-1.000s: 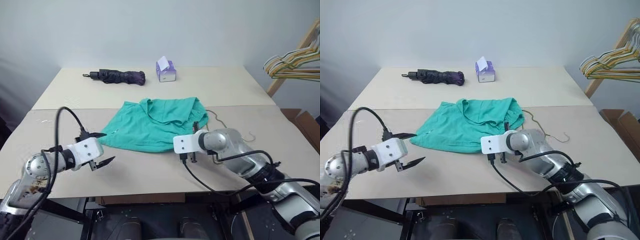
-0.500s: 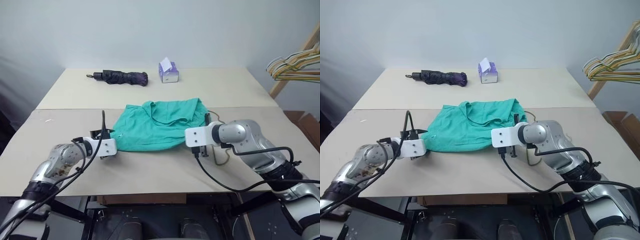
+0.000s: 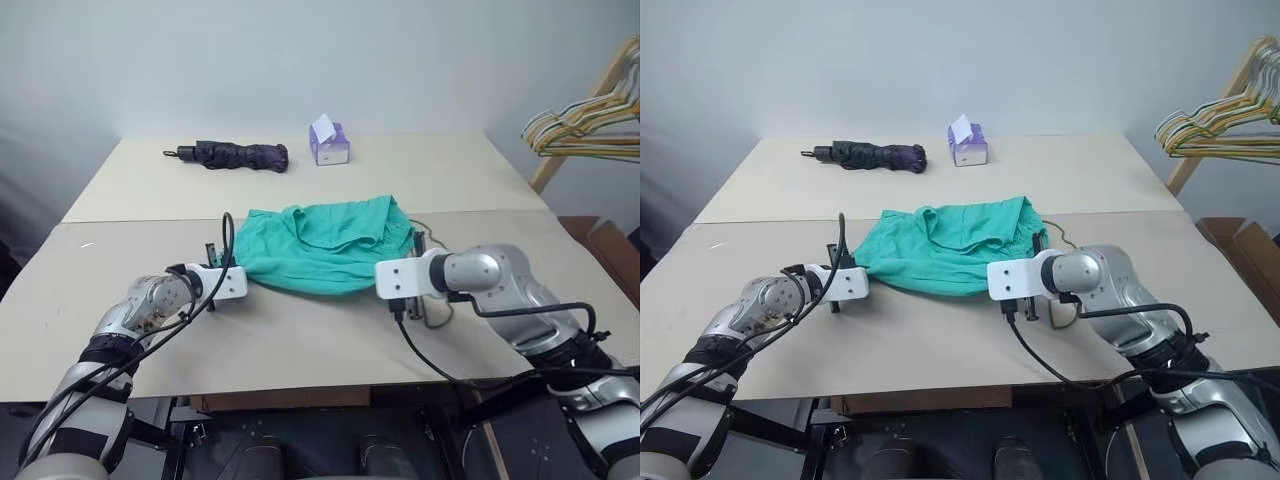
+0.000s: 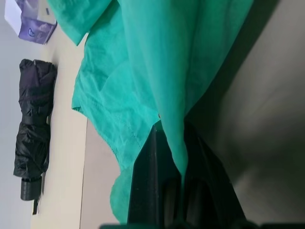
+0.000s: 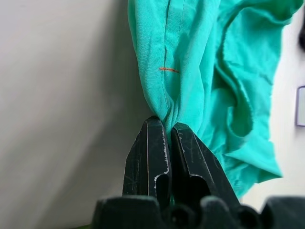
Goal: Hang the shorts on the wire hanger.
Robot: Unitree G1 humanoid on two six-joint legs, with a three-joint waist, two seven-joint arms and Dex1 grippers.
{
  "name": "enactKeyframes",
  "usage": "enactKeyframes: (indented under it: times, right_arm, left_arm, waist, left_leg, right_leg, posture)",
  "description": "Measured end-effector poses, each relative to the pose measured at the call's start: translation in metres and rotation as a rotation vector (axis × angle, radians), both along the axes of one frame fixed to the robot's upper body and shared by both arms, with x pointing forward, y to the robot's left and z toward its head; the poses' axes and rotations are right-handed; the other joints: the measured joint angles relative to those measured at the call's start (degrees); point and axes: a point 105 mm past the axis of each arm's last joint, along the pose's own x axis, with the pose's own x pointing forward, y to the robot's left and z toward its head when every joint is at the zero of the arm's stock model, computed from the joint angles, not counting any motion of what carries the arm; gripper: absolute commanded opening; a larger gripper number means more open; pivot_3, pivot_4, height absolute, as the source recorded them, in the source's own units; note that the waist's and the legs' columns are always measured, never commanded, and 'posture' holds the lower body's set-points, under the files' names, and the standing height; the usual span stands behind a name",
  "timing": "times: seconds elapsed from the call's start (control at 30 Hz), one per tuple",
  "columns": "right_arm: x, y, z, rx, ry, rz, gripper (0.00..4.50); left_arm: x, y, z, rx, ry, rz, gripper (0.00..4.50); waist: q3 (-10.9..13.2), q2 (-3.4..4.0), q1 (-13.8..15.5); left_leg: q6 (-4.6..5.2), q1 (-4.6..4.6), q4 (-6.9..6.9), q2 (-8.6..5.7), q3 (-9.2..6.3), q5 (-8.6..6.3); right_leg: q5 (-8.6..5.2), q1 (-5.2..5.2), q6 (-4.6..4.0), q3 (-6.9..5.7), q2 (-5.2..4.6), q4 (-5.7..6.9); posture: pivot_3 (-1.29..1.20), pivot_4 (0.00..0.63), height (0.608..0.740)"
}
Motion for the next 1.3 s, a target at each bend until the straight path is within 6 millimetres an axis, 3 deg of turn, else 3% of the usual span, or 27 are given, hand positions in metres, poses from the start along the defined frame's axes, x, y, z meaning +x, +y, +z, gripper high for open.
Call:
enactKeyframes:
  times: [0.1,0.23,0.37,0.47,0.57,0.67,0.8,0.9,1.0,1.03,1.1,1.2,1.27,1.3]
  right_arm:
    - [-0.005,-0.004,-0.002,0.016,0.013,0.019,0.00]
    - [-0.023,-0.017,-0.005,0.016,0.011,0.150,0.00]
    - [-0.047,-0.028,-0.015,0.021,0.138,0.221,0.00]
    - [-0.061,-0.033,-0.012,0.017,0.212,0.270,0.00]
    - [-0.060,-0.035,-0.004,0.033,0.226,0.277,0.00]
    - [-0.043,-0.035,0.007,0.053,0.190,0.253,0.00]
    - [0.004,-0.026,0.040,0.112,0.083,0.204,0.00]
    - [0.055,-0.022,0.071,0.140,-0.073,0.104,0.00]
    - [0.109,-0.014,0.113,0.210,-0.342,-0.069,0.00]
    - [0.134,-0.012,0.142,0.255,-0.530,-0.192,0.00]
    - [0.146,-0.003,0.192,0.333,-0.800,-0.266,0.00]
    - [0.138,0.002,0.252,0.474,-1.123,-0.312,0.00]
    - [0.125,0.002,0.280,0.580,-1.315,-0.308,0.00]
    - [0.122,0.001,0.284,0.603,-1.353,-0.304,0.00]
  left_arm:
    - [-0.010,0.001,0.007,0.007,0.034,-0.058,0.01]
    - [-0.047,0.003,0.017,0.016,0.159,-0.192,0.01]
    - [-0.088,0.003,0.029,0.042,0.317,-0.317,0.01]
    - [-0.116,0.001,0.035,0.032,0.445,-0.390,0.01]
    - [-0.124,-0.005,0.042,0.001,0.477,-0.416,0.01]
    - [-0.108,-0.014,0.052,-0.070,0.395,-0.383,0.01]
    - [-0.052,-0.036,0.086,-0.265,0.175,-0.261,0.01]
    - [0.002,-0.032,0.131,-0.372,-0.028,-0.085,0.01]
    - [0.053,-0.020,0.184,-0.467,-0.284,0.146,0.01]
    - [0.075,-0.013,0.214,-0.543,-0.427,0.292,0.01]
    - [0.086,-0.008,0.260,-0.617,-0.632,0.406,0.01]
    - [0.080,-0.002,0.311,-0.697,-0.898,0.478,0.01]
    - [0.067,-0.005,0.339,-0.788,-1.051,0.448,0.01]
    - [0.063,-0.006,0.345,-0.809,-1.085,0.425,0.01]
  waist:
    - [0.0,0.00,-0.1]
    - [0.0,0.00,-0.4]
    - [0.0,0.00,-0.9]
    - [0.0,0.00,-1.2]
    - [0.0,0.00,-1.4]
    - [0.0,0.03,-1.3]
    - [-0.1,-0.05,-1.3]
    - [-0.1,-0.06,-1.5]
    - [-0.1,-0.07,-1.8]
    - [0.0,-0.10,-1.8]
    - [0.0,-0.12,-1.7]
    - [-0.1,-0.12,-1.6]
    - [0.0,-0.12,-1.3]
    - [0.0,-0.12,-1.2]
  left_leg:
    - [0.00,-0.01,0.00,0.00,0.02,0.00]
    - [0.01,-0.02,-0.02,0.02,0.05,-0.01]
    - [0.01,0.10,0.00,0.07,0.07,-0.01]
    - [0.01,0.26,0.00,0.12,0.11,-0.01]
    - [0.01,0.28,0.00,0.13,0.12,-0.01]
    - [0.02,0.29,0.01,0.11,0.10,-0.01]
    - [0.02,0.21,0.12,0.06,0.00,0.00]
    - [0.02,0.16,0.11,-0.01,-0.06,0.00]
    - [0.01,0.12,0.05,-0.12,-0.11,0.01]
    - [-0.08,-0.05,0.08,-0.17,-0.09,0.06]
    - [-0.65,-0.97,0.03,-0.18,-0.13,0.40]
    - [-1.07,-1.31,-0.34,-0.14,-0.10,0.66]
    - [-0.97,-1.60,-0.51,-0.19,-0.06,0.60]
    - [-0.97,-1.62,-0.51,-0.21,-0.05,0.60]
  right_leg:
    - [0.00,-0.01,0.00,0.01,-0.01,0.00]
    - [0.00,-0.02,0.00,0.02,-0.04,-0.02]
    - [0.00,0.07,-0.01,0.03,-0.02,0.04]
    - [-0.03,0.20,0.01,0.05,-0.01,0.02]
    - [-0.04,0.21,0.02,0.05,0.01,0.02]
    - [-0.04,0.22,0.02,0.05,0.03,0.02]
    - [0.04,0.21,0.01,0.03,0.05,0.04]
    - [0.07,0.16,0.00,0.02,0.02,0.05]
    - [0.08,0.01,-0.02,0.04,-0.07,0.26]
    - [0.08,-0.35,-0.02,0.10,-0.13,0.49]
    - [0.12,-1.56,-0.08,0.20,-0.17,0.92]
    - [0.11,-2.00,-0.08,0.21,-0.15,1.12]
    - [0.11,-2.22,-0.08,0.21,-0.22,0.90]
    - [0.11,-2.22,-0.08,0.21,-0.23,0.88]
  posture:
    - [-0.02,0.000,0.740]
    - [-0.01,0.000,0.740]
    - [-0.01,0.000,0.740]
    - [-0.01,0.000,0.740]
    - [0.00,0.000,0.740]
    - [0.00,0.000,0.740]
    - [0.01,0.000,0.740]
    - [0.03,0.000,0.740]
    - [0.04,0.000,0.740]
    - [0.04,0.000,0.740]
    - [0.04,0.000,0.740]
    - [0.04,0.000,0.740]
    - [0.03,0.000,0.740]
    - [0.03,0.000,0.740]
